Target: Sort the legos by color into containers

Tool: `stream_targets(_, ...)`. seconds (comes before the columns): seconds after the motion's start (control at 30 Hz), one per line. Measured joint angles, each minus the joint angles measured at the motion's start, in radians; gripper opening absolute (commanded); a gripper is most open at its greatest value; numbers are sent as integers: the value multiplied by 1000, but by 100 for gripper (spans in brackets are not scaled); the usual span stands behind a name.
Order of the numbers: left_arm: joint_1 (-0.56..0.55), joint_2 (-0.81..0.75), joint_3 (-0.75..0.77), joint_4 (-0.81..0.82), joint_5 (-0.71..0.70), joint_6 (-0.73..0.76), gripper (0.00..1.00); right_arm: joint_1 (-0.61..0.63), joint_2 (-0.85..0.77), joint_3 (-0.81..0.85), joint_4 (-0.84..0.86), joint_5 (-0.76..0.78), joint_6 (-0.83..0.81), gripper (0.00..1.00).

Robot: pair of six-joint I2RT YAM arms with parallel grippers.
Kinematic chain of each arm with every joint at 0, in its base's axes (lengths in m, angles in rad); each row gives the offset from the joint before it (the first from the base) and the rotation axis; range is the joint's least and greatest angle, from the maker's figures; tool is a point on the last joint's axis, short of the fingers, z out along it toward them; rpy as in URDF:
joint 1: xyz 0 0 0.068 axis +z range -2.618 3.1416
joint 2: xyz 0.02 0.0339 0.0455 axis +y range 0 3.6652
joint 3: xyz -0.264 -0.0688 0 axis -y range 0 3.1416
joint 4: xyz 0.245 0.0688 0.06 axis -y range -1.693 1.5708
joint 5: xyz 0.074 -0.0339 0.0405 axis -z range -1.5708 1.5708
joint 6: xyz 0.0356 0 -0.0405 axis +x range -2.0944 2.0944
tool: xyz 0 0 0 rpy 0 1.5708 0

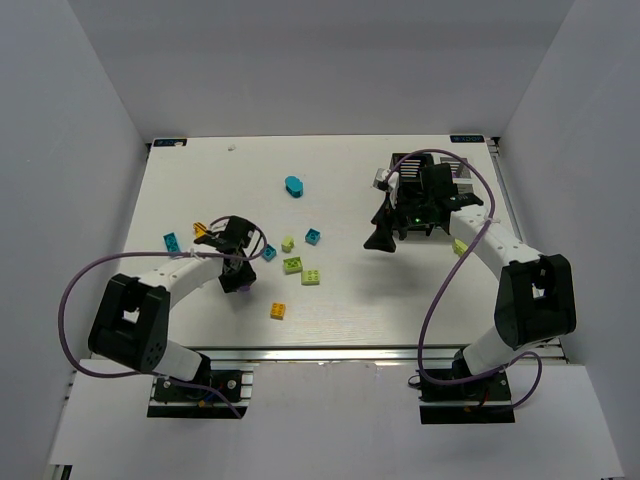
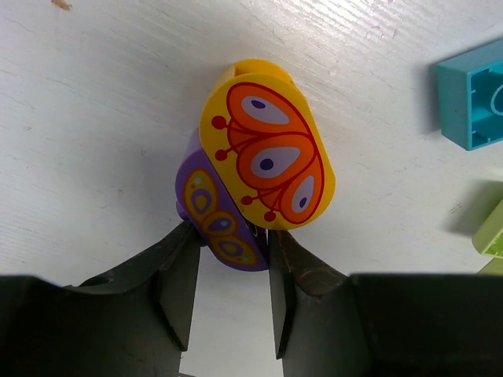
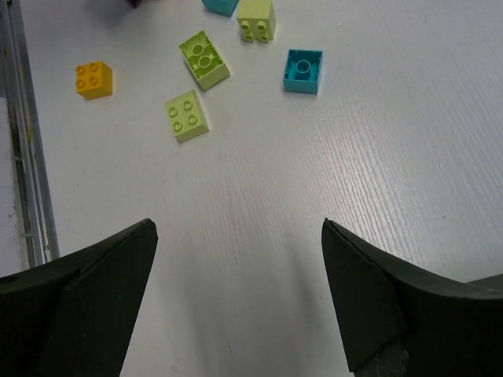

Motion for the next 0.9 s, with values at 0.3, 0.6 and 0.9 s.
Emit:
stream_targets(0.3,-4,-81,-29,25,54,7,23,34,0,0,-3,7,18,89)
stream_targets(0.6,-29,-299,-76,138,219,24,22,164,96,70,51,84,509,89)
stream_targets(0.9,-77,-370,-126,260,362,43,22,286,268,296,53,160,995,89)
